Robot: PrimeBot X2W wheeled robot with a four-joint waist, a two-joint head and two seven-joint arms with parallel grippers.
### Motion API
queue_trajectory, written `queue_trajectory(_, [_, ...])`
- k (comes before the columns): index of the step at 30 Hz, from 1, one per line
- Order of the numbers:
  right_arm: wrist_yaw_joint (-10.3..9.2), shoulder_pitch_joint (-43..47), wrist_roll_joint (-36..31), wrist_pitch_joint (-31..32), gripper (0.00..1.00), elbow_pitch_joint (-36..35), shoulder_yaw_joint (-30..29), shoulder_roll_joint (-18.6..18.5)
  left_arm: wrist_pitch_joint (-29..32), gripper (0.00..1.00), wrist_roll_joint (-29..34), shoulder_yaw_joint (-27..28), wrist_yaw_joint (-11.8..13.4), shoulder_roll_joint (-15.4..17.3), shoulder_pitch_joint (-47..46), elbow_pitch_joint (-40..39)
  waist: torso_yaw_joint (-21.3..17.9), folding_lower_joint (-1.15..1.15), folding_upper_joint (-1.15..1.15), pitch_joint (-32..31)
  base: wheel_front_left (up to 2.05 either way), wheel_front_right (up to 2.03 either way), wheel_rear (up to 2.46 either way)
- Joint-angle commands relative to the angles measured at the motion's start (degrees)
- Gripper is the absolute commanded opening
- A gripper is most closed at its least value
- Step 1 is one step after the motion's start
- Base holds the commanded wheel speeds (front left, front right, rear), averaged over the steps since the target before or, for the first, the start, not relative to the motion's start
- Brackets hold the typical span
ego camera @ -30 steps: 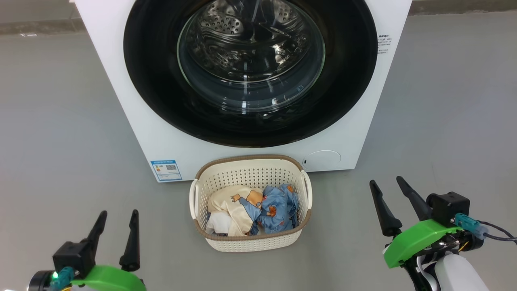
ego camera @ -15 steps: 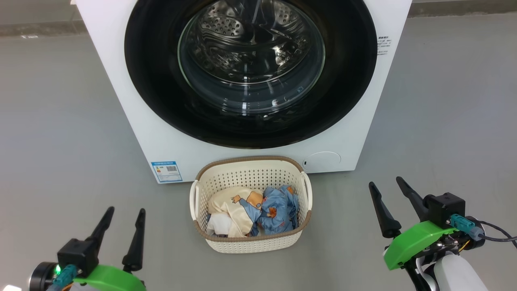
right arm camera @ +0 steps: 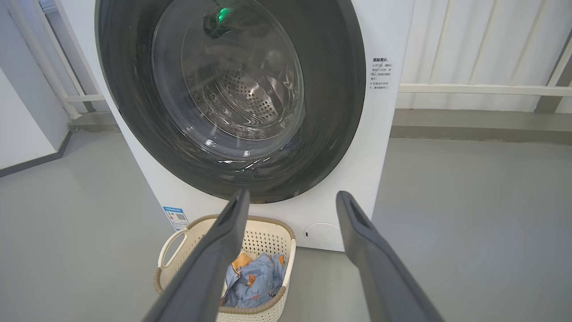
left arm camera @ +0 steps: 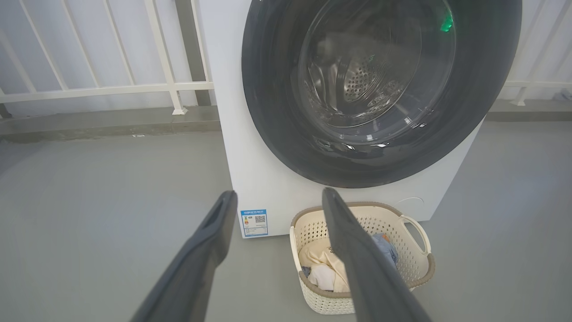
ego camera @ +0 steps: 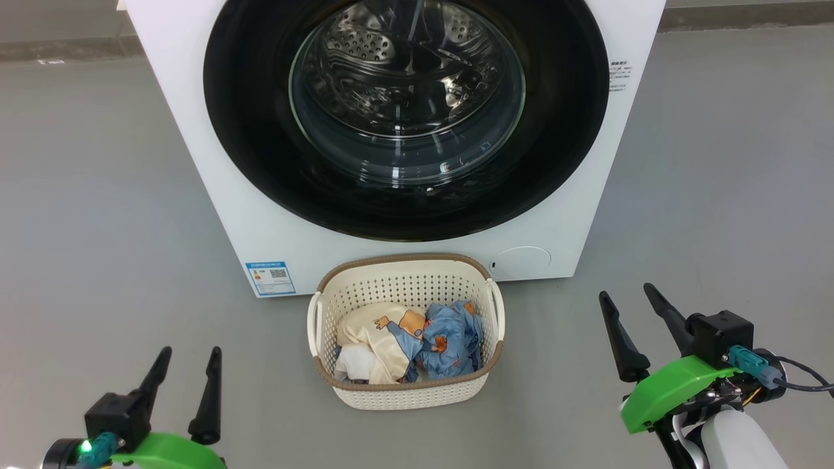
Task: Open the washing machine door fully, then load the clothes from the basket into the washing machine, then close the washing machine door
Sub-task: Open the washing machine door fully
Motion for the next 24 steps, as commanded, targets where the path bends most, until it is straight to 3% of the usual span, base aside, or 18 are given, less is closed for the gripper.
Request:
queue_trajectory(1, [0.08,-2.5,-0.66,-0.56,1.0,-1.27,1.27,0.11,-0.37,1.0,0.71,2.35,0.43,1.28,-3.14,-0.78,0.04,0.0,0.0,-0.01,0.0,0.0,0.0])
queue_trajectory(24, [0.08,-2.21,-0.83,-0.65,1.0,-1.41,0.94,0.47,-0.37,1.0,1.2,2.66,-0.05,0.99,-3.17,-1.78,0.08,0.0,0.0,-0.19,0.0,0.0,0.0])
